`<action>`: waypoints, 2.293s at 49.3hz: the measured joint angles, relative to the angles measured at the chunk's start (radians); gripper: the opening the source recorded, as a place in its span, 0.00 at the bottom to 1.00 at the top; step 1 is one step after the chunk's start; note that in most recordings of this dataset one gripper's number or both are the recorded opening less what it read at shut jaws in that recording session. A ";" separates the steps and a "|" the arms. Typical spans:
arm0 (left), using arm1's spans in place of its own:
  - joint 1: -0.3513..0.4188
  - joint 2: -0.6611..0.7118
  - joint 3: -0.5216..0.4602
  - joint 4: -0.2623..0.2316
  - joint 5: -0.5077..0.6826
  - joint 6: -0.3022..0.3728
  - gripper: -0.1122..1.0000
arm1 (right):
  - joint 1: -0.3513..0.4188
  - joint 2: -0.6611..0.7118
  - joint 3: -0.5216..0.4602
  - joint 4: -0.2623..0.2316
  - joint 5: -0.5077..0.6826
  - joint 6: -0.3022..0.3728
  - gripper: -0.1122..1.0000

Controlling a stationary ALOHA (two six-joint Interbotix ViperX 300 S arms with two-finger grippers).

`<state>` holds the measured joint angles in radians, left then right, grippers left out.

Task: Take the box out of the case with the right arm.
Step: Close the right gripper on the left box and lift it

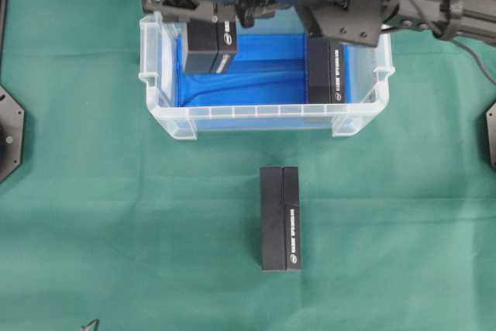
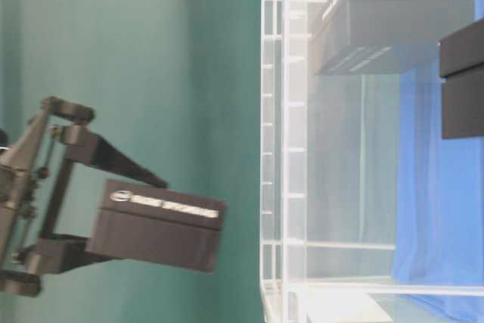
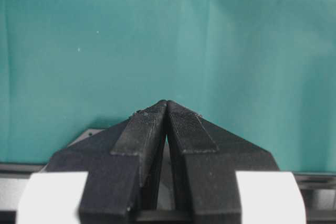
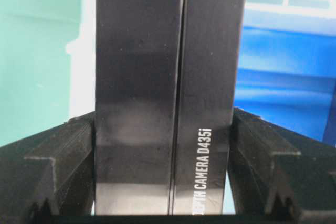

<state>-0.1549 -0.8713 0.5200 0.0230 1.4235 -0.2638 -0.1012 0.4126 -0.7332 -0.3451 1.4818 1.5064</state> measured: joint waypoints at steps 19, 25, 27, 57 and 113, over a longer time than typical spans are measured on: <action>0.000 -0.002 0.000 0.000 0.000 0.000 0.10 | 0.021 0.000 -0.040 -0.023 0.025 0.000 0.72; 0.000 -0.002 0.000 0.000 0.000 0.000 0.10 | 0.021 -0.002 -0.040 -0.023 0.026 0.000 0.72; 0.000 -0.002 0.000 0.000 0.000 0.000 0.10 | 0.021 0.000 -0.040 -0.023 0.026 0.000 0.72; 0.000 -0.002 0.000 -0.002 0.000 0.000 0.10 | 0.028 -0.002 -0.040 -0.023 0.028 0.000 0.72; 0.000 -0.002 0.000 0.000 0.000 -0.002 0.10 | 0.029 0.000 -0.040 -0.023 0.028 0.000 0.72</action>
<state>-0.1549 -0.8728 0.5200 0.0230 1.4235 -0.2654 -0.0721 0.4126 -0.7731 -0.3682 1.5094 1.5064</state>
